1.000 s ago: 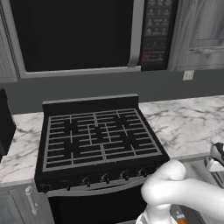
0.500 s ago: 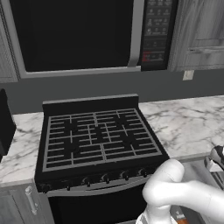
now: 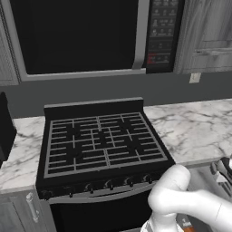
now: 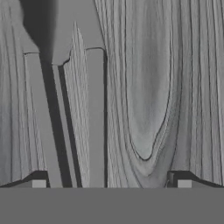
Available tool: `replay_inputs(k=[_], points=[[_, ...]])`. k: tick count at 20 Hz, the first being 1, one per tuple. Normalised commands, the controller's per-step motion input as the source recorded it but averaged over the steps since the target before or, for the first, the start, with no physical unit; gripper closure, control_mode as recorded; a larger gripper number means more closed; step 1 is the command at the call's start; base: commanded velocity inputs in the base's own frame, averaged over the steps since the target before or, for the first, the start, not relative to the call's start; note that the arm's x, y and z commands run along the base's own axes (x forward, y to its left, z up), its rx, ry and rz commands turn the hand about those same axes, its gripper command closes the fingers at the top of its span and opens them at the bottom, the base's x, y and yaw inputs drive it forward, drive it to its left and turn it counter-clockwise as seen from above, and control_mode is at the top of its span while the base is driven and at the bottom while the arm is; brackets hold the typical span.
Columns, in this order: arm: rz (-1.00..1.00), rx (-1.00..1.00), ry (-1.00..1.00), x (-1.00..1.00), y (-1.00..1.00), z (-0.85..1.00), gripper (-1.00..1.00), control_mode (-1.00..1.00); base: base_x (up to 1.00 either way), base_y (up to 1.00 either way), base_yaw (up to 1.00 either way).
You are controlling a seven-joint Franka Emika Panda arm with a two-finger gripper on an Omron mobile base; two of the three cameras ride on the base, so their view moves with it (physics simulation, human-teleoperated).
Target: Take the tongs from the drawer on the right and place them on the dining counter next to the tray containing the hot dog.
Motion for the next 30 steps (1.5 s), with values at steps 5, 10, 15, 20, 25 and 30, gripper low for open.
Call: replay_inputs(k=[5, 10, 15, 20, 25, 30], points=[[0.00, 0.02, 0.00, 0.00, 0.00, -0.23, -1.00, -1.00, 0.00, 0.00, 0.00], [0.00, 0.02, 0.00, 0.00, 0.00, -0.24, 1.00, -1.00, 0.00, 0.00, 0.00], [0.00, 0.02, 0.00, -0.04, 0.00, -0.09, 1.00, -1.00, 0.00, 0.00, 0.00], [0.00, 0.00, 0.00, -0.14, 0.00, 0.00, 1.00, -1.00, 0.00, 0.00, 0.00], [0.00, 0.00, 0.02, -0.26, 0.00, 0.04, 1.00, -1.00, 0.00, 0.00, 0.00], [0.00, 0.00, 0.03, -0.30, 0.00, 0.40, 1.00, -1.00, 0.00, 0.00, 0.00]])
